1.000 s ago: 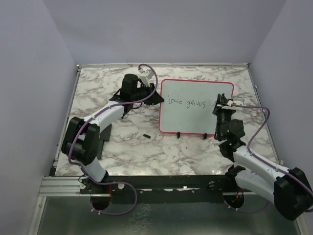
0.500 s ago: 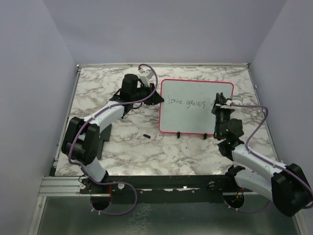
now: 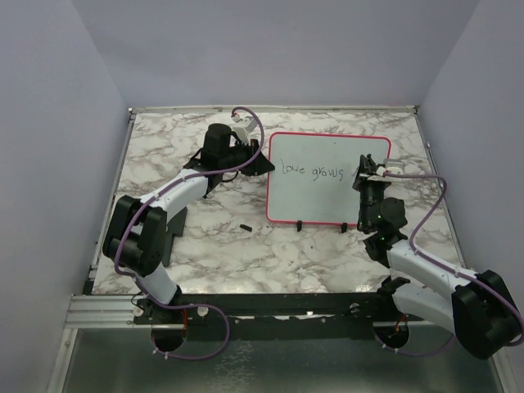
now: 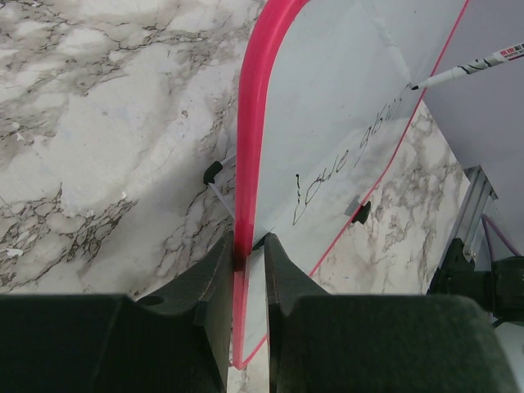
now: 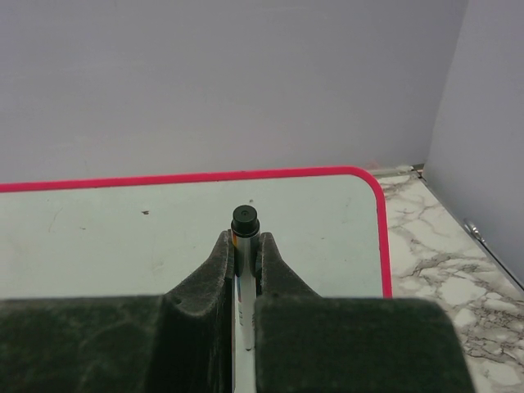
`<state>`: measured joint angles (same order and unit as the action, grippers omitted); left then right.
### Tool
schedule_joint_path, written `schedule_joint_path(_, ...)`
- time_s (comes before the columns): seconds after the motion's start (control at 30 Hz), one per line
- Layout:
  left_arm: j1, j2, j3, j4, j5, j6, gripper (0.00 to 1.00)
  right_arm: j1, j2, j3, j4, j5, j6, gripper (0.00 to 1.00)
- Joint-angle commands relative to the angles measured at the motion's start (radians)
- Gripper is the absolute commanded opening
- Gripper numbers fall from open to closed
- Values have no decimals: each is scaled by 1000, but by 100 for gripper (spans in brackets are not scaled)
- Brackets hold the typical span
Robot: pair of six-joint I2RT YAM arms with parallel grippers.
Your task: Write a sentence on the whiteboard
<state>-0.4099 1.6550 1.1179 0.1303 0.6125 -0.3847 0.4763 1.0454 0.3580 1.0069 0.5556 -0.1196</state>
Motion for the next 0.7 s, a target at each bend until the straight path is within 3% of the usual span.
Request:
schedule_joint_path(0.0, 3, -32, 2, 10, -20, 4, 4, -6, -4, 9, -34, -14, 20, 1)
schedule_joint_path(0.67, 3, -38, 2, 11, -21, 4, 4, -6, -4, -2, -59, 12, 6, 1)
